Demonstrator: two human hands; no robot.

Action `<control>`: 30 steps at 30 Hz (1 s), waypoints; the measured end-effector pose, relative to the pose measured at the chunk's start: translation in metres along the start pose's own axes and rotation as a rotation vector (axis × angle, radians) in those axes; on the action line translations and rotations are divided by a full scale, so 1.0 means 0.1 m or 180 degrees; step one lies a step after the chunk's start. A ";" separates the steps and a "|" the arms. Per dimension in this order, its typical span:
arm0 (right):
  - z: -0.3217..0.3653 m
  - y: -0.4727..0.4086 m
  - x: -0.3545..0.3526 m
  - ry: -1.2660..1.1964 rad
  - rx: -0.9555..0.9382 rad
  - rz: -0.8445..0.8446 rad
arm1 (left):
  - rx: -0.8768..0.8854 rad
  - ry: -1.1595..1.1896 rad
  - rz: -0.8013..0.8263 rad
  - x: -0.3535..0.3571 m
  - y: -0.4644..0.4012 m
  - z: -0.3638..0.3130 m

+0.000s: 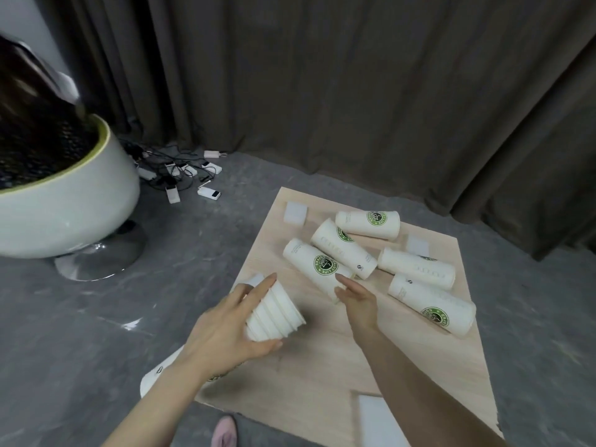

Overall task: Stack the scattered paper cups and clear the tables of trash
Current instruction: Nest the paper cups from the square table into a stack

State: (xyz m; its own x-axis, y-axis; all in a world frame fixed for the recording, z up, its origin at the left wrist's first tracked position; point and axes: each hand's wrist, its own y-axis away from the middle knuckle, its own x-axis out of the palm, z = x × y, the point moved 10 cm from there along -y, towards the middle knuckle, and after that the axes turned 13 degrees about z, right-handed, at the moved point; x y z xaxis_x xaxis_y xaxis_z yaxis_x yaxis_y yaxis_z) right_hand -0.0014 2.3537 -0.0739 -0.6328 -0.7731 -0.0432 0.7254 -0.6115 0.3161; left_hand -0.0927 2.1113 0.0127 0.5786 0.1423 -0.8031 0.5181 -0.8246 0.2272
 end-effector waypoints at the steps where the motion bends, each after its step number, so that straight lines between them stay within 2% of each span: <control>1: -0.03 -0.07 0.00 0.0062 0.0010 -0.0054 | -0.0032 -0.0013 0.0013 -0.01 0.00 0.05; 7: -0.09 -0.28 -0.03 0.0381 0.0057 -0.0180 | -0.0137 -0.0067 0.0122 -0.05 -0.11 0.23; 11: -0.02 -0.23 -0.06 0.0207 -0.0019 -0.0222 | -0.0065 -0.0123 0.0219 -0.05 -0.24 0.25; 19: 0.52 0.05 -0.23 -0.0268 -0.0338 -0.0062 | 0.0030 -0.0136 0.0352 -0.18 -0.54 0.33; 26: 0.99 0.21 -0.51 -0.0241 -0.0717 -0.0028 | 0.0242 -0.0238 0.0346 -0.36 -0.80 0.25; 30: 1.05 0.24 -0.53 -0.0239 -0.0718 0.0028 | 0.0433 -0.0276 0.0406 -0.36 -0.90 0.18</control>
State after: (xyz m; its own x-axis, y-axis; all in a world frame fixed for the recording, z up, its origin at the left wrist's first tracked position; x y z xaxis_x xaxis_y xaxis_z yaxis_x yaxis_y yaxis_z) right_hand 0.0211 2.3974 0.0357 -0.6385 -0.7689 0.0318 0.7677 -0.6336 0.0959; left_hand -0.1715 2.1708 0.0112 0.5747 -0.0108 -0.8183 0.3509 -0.9001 0.2583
